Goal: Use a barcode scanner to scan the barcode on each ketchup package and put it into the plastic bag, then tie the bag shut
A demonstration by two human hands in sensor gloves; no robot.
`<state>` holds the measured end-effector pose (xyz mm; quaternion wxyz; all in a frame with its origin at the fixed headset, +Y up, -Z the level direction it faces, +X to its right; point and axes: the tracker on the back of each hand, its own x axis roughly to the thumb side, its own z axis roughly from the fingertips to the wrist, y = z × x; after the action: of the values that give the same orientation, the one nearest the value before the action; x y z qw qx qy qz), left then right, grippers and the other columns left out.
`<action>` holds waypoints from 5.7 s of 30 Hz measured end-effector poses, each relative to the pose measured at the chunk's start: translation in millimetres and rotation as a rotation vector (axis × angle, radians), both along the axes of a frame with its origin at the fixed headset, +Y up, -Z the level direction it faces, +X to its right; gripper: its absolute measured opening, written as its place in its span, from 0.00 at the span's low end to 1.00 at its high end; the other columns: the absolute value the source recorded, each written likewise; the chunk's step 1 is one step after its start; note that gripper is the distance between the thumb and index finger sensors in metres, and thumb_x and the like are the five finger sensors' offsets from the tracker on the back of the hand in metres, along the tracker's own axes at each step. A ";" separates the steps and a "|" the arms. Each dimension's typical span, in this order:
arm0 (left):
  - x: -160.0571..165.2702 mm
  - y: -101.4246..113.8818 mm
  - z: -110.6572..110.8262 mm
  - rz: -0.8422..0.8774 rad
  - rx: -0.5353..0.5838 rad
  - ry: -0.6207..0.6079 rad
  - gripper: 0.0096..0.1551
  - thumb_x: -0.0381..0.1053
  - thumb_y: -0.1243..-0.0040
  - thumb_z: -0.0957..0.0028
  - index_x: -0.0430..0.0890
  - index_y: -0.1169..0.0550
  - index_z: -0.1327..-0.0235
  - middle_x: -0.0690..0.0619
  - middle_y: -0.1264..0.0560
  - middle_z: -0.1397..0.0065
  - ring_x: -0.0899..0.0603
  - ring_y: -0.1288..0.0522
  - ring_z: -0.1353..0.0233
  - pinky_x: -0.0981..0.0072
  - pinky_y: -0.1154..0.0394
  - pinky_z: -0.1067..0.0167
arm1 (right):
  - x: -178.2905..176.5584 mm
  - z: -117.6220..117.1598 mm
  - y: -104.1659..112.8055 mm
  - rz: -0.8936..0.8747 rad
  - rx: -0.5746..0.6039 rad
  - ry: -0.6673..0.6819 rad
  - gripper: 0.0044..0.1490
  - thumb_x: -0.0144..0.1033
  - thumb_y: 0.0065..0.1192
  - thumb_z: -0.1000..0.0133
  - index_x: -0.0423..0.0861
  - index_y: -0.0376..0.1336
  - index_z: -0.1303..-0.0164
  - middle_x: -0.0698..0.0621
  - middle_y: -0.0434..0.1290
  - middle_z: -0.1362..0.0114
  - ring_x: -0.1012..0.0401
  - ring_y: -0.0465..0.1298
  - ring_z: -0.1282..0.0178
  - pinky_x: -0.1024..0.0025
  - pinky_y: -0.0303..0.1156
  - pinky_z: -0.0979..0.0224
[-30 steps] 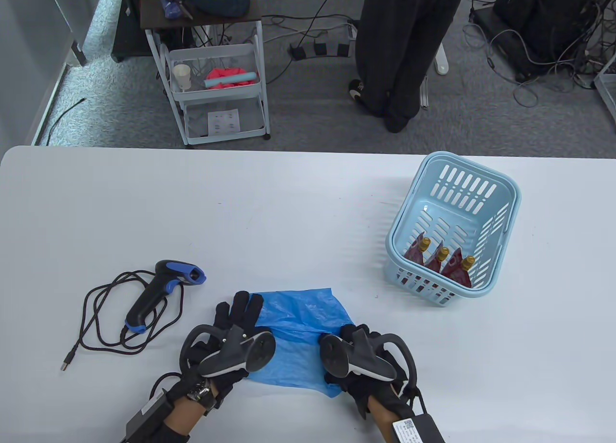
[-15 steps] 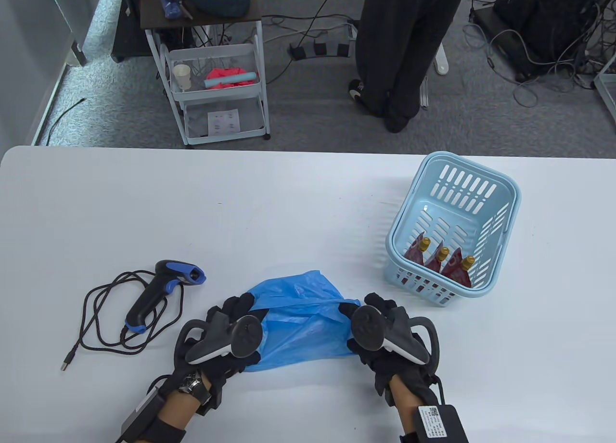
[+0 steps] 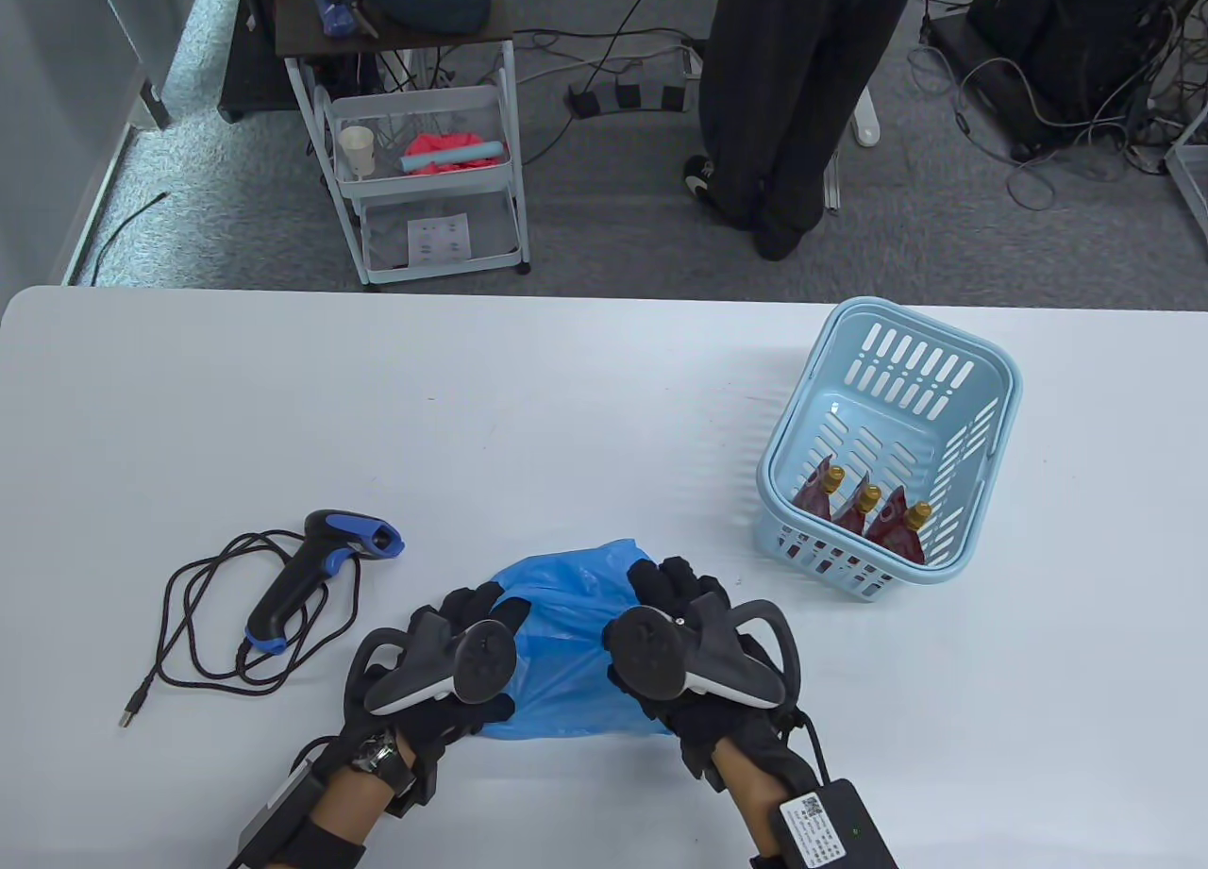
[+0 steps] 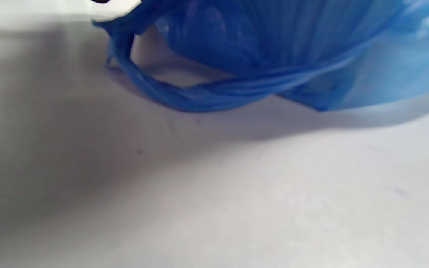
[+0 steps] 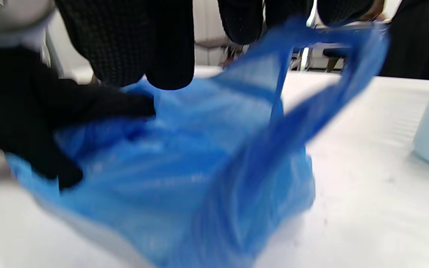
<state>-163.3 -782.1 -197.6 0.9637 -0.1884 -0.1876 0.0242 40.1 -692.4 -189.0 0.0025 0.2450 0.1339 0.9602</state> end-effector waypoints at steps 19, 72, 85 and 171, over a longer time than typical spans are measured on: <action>2.7 2.2 1.5 -0.041 0.017 -0.019 0.66 0.65 0.31 0.59 0.55 0.56 0.16 0.47 0.54 0.13 0.31 0.45 0.14 0.30 0.42 0.23 | -8.1 -37.8 -78.9 0.163 -0.044 -0.224 0.22 0.39 0.64 0.43 0.59 0.63 0.38 0.37 0.45 0.13 0.37 0.45 0.15 0.32 0.48 0.20; 7.2 12.4 2.8 -0.136 0.192 0.014 0.26 0.58 0.40 0.48 0.59 0.22 0.35 0.53 0.64 0.14 0.35 0.63 0.13 0.32 0.56 0.20 | 11.3 2.9 -85.4 0.342 -0.216 -0.094 0.68 0.66 0.63 0.58 0.59 0.32 0.16 0.36 0.30 0.13 0.35 0.35 0.15 0.31 0.46 0.20; -18.7 0.5 -12.6 -0.038 -0.048 0.089 0.48 0.64 0.33 0.56 0.64 0.38 0.19 0.45 0.63 0.14 0.32 0.61 0.13 0.27 0.54 0.21 | 25.1 -12.8 -76.3 0.263 -0.302 -0.163 0.63 0.63 0.67 0.54 0.61 0.36 0.16 0.36 0.31 0.13 0.34 0.36 0.15 0.31 0.46 0.20; -30.9 -1.9 -17.4 0.004 -0.135 0.105 0.50 0.65 0.31 0.57 0.66 0.40 0.20 0.46 0.57 0.13 0.31 0.56 0.12 0.27 0.51 0.22 | 37.9 -32.8 -85.8 0.257 -0.277 -0.257 0.60 0.65 0.64 0.52 0.66 0.36 0.18 0.38 0.29 0.13 0.36 0.34 0.15 0.31 0.45 0.19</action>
<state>-194.2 -784.0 -215.1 0.9573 -0.2512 -0.1348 0.0487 78.0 -778.2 -221.8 -0.0690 0.0991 0.2933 0.9484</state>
